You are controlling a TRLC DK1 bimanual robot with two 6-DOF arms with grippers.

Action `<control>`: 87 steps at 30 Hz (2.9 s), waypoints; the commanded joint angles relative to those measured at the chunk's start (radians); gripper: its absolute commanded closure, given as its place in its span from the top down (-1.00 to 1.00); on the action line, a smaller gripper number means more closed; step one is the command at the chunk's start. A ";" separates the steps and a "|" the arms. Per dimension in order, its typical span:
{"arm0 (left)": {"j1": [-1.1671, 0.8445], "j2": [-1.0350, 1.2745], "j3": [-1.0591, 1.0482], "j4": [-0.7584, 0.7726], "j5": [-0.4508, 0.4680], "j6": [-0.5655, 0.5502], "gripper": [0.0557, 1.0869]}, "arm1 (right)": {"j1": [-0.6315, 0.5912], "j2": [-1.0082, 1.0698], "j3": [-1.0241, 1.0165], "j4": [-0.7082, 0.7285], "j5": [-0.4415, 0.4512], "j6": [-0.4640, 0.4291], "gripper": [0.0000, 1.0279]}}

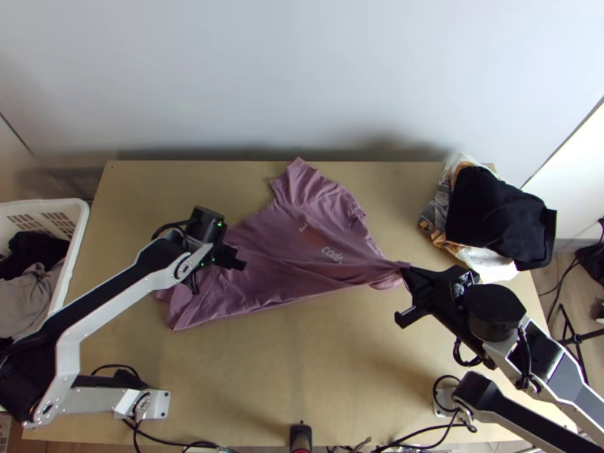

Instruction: Fold the t-shirt

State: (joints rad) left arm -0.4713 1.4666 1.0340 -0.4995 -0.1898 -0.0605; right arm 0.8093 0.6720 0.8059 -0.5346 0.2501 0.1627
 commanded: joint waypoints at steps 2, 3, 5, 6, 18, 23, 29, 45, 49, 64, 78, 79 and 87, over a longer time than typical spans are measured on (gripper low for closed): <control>-0.021 -0.091 0.014 -0.054 -0.010 -0.016 0.40 | 0.001 0.008 -0.001 0.019 0.006 -0.005 -0.95; -0.021 -0.091 0.009 -0.054 -0.008 -0.016 0.35 | -0.001 0.008 0.001 0.019 0.008 -0.005 -0.95; -0.030 -0.086 0.001 -0.053 -0.008 -0.027 0.06 | -0.004 0.008 0.004 0.018 0.011 -0.006 -0.95; -0.038 -0.084 -0.003 -0.053 -0.007 -0.032 -0.11 | -0.005 0.006 0.007 0.016 0.012 -0.008 -0.95; -0.056 0.101 -0.121 0.064 -0.013 -0.067 0.09 | -0.009 0.008 0.027 0.004 0.017 -0.009 -0.95; 0.007 0.150 -0.129 0.131 -0.016 -0.052 0.09 | -0.010 0.008 0.044 -0.022 0.018 -0.012 -0.95; 0.051 0.155 -0.103 0.179 -0.016 -0.050 0.09 | -0.010 0.008 0.045 -0.025 0.018 -0.012 -0.95; -0.015 0.184 -0.054 0.148 -0.014 -0.067 0.09 | -0.010 0.012 0.050 -0.028 0.031 -0.020 -0.95; -0.027 0.126 -0.066 0.138 -0.010 -0.067 -0.43 | -0.010 0.017 0.050 -0.025 0.032 -0.022 -0.95; 0.002 0.138 -0.061 0.156 0.013 -0.075 -0.20 | -0.016 0.023 0.059 -0.027 0.040 -0.028 -0.95; 0.025 0.195 -0.003 0.159 0.013 -0.107 0.21 | -0.022 0.023 0.058 -0.027 0.043 -0.029 -0.95; 0.022 0.204 0.000 0.159 0.013 -0.107 0.21 | -0.022 0.023 0.058 -0.027 0.043 -0.029 -0.95; 0.007 0.251 0.012 0.159 0.015 -0.124 0.21 | -0.027 0.023 0.062 -0.030 0.044 -0.029 -0.95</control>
State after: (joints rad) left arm -0.4534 1.6878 1.0336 -0.3416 -0.1768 -0.1730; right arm 0.7856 0.6949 0.8654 -0.5625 0.2924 0.1337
